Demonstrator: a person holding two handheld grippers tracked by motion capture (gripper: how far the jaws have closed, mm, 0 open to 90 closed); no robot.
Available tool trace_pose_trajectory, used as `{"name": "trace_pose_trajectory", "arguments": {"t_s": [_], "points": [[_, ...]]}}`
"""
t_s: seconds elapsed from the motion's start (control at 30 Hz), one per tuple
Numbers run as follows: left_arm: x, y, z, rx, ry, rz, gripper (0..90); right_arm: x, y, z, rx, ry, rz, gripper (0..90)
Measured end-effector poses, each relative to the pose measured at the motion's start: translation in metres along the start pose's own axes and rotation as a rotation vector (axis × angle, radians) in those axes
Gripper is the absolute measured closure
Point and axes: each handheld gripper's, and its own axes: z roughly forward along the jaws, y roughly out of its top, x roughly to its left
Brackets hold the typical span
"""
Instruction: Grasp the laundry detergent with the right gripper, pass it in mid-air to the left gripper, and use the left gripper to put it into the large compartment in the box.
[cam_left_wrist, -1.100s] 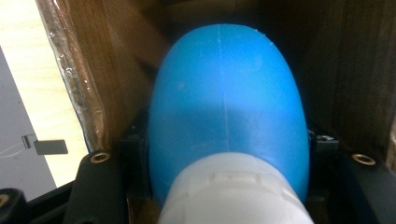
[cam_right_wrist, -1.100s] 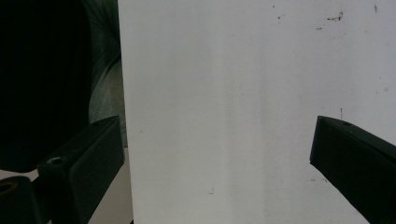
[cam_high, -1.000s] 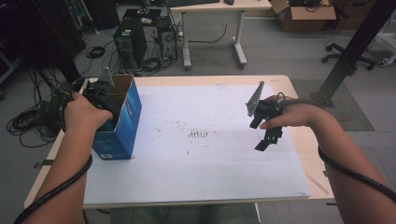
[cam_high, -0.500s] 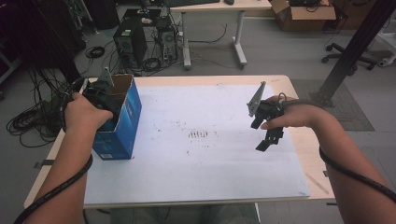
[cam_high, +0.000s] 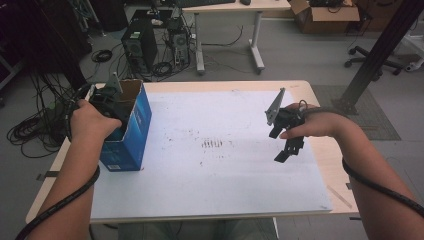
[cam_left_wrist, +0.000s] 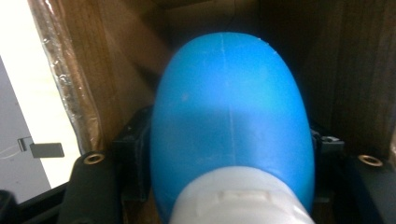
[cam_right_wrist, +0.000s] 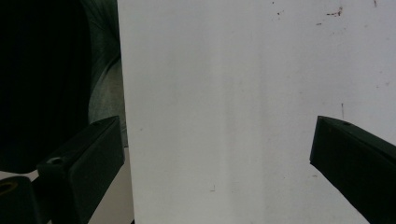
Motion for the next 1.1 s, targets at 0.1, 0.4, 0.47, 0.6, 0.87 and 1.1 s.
{"name": "trace_pose_trajectory", "arguments": {"t_s": [0.1, 0.4, 0.47, 0.6, 0.87, 1.1], "points": [[-0.002, 0.0, -0.003, -0.015, 0.004, 0.004, 31.8, 0.0, -0.001, 0.0, -0.004, 0.0, -0.003, 3.1], [-0.004, -0.001, -0.016, -0.026, 0.018, -0.001, 30.7, 0.0, -0.002, 0.0, -0.012, -0.003, -0.009, 3.1], [-0.003, -0.001, -0.018, -0.026, 0.02, -0.004, 30.4, 0.0, -0.002, 0.0, -0.012, -0.002, -0.009, 3.1], [-0.002, -0.002, -0.021, -0.027, 0.024, -0.011, 29.0, 0.0, -0.003, 0.0, -0.014, -0.004, -0.008, 3.1], [-0.002, -0.004, -0.028, -0.038, 0.02, -0.016, 27.0, 0.001, -0.003, -0.001, -0.019, -0.005, -0.01, 3.1], [-0.002, -0.007, -0.038, -0.046, 0.015, -0.019, 24.6, 0.001, -0.002, -0.003, -0.015, -0.005, -0.005, 3.1]]}}
